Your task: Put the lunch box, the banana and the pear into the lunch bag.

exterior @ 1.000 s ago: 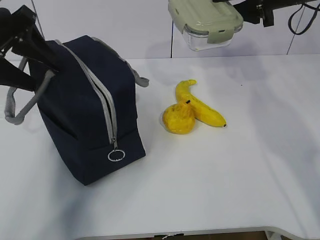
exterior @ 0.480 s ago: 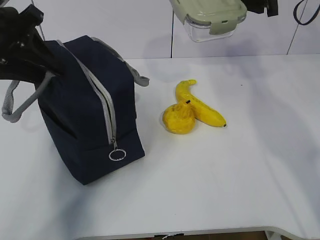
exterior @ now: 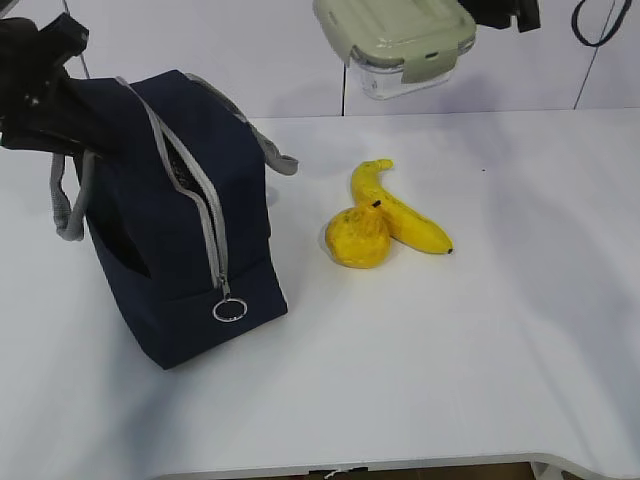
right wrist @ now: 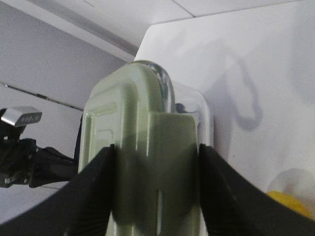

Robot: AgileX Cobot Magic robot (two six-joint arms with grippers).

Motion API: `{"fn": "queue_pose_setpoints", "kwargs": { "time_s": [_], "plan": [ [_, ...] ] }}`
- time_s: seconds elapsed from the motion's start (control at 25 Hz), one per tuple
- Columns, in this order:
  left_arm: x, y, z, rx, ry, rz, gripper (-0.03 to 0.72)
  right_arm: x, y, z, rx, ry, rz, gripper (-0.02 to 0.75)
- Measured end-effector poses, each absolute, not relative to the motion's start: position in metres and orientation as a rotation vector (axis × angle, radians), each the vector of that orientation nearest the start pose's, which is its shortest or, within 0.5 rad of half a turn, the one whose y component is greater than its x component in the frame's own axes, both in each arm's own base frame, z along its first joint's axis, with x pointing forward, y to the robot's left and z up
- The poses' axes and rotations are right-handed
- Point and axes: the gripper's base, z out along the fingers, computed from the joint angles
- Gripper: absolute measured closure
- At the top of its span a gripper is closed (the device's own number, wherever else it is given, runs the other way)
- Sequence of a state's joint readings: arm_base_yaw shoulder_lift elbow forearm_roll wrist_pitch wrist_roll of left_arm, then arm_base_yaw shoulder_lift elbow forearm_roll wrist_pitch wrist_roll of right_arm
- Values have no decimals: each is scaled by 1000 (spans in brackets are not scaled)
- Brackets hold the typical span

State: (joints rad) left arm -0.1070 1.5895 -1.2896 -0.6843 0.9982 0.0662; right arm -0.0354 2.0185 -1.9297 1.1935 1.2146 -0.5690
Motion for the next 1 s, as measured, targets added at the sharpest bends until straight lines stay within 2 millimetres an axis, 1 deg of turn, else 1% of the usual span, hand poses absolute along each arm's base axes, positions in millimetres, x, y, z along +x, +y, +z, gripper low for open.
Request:
{"fn": "queue_pose_setpoints", "kwargs": {
  "time_s": [0.08, 0.28, 0.44, 0.52, 0.68, 0.84, 1.0],
  "plan": [
    [322, -83, 305, -125, 2663, -891, 683, 439, 77, 350, -357, 2173, 1276, 330],
    [323, -83, 305, -116, 2658, -887, 688, 431, 112, 347, -453, 2209, 1293, 330],
    [323, -83, 305, -109, 2656, -884, 688, 425, 132, 346, -505, 2233, 1299, 330],
    [323, -83, 305, -96, 2655, -881, 688, 422, 142, 351, -539, 2232, 1293, 330],
    [324, -83, 305, -74, 2641, -877, 688, 418, 156, 364, -574, 2241, 1240, 330],
    [325, -83, 305, -76, 2628, -872, 688, 415, 165, 373, -573, 2261, 1171, 330],
    [325, -84, 306, -83, 2617, -897, 688, 412, 173, 378, -564, 2261, 1169, 330]
  ]
}}
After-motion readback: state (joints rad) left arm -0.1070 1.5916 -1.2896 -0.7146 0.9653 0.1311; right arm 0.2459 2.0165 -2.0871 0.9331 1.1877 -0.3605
